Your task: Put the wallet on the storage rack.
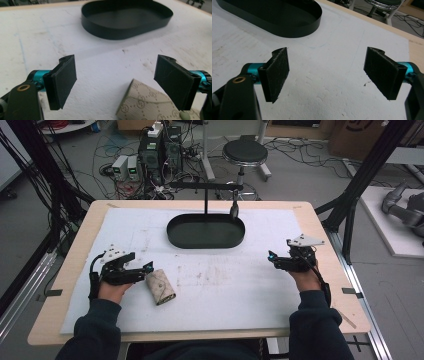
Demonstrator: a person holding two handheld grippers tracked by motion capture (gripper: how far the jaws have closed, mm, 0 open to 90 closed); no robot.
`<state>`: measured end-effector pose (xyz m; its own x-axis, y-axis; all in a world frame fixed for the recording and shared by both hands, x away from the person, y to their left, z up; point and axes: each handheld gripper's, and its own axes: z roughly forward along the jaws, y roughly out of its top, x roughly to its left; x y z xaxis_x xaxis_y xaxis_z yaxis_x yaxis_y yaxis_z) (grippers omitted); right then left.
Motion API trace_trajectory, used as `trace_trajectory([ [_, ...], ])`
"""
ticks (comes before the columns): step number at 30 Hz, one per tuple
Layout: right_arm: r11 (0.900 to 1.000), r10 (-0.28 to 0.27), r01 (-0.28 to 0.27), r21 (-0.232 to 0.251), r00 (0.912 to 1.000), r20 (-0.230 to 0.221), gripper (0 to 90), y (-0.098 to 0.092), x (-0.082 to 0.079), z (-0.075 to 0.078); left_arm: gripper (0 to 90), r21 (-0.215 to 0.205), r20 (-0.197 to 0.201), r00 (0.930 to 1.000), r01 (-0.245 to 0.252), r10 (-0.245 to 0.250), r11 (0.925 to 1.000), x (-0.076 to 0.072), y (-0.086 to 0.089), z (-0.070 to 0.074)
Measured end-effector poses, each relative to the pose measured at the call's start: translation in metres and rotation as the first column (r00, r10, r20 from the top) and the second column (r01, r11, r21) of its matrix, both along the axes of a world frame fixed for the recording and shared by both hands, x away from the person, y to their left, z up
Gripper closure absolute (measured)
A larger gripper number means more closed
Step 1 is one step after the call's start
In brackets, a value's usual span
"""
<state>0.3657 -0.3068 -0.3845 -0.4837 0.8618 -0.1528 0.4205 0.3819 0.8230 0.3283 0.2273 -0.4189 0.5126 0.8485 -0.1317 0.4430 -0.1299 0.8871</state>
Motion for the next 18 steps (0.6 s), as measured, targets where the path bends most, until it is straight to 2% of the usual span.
trace_trajectory([
  [4, 1.000, 0.009, -0.009, 0.001, 1.0000, -0.003, 20.9, 0.000, 0.000, -0.001, 18.2, 0.016, -0.053, 0.9978, 0.042, -0.041, 0.9990, 0.000, -0.005, -0.004],
  [6, 1.000, 0.011, -0.011, -0.001, 0.9999, -0.008, 20.9, 0.000, -0.001, -0.002, 20.1, 0.022, -0.087, 0.9953, 0.043, -0.041, 0.9988, 0.000, -0.007, -0.004],
  [7, 1.000, 0.012, -0.012, -0.003, 0.9999, -0.009, 20.9, 0.000, -0.001, -0.003, 22.1, 0.022, -0.131, 0.9910, 0.029, -0.025, 0.9994, -0.001, -0.008, -0.004],
  [9, 1.000, 0.013, -0.013, -0.002, 0.9999, -0.009, 20.9, -0.001, -0.001, -0.003, 22.4, 0.018, -0.179, 0.9839, 0.009, -0.006, 0.9998, -0.002, -0.009, -0.005],
  [13, 1.000, 0.003, -0.003, 0.008, 1.0000, -0.004, 21.0, -0.003, -0.001, -0.002, 22.4, 0.008, -0.224, 0.9745, -0.016, 0.017, 0.9998, -0.006, -0.010, -0.005],
  [16, 1.000, -0.001, 0.001, 0.004, 1.0000, -0.007, 21.0, -0.003, 0.000, -0.003, 22.4, -0.011, -0.256, 0.9667, -0.002, -0.001, 0.9999, -0.007, -0.012, -0.006],
  [17, 1.000, 0.002, -0.002, 0.002, 1.0000, -0.008, 21.0, -0.002, 0.000, -0.003, 22.4, -0.012, -0.270, 0.9627, 0.009, -0.012, 0.9999, -0.006, -0.013, -0.007],
  [18, 1.000, 0.003, -0.003, -0.002, 1.0000, -0.009, 21.0, -0.001, 0.000, -0.003, 22.4, -0.013, -0.294, 0.9553, 0.030, -0.032, 0.9995, -0.006, -0.014, -0.009],
])
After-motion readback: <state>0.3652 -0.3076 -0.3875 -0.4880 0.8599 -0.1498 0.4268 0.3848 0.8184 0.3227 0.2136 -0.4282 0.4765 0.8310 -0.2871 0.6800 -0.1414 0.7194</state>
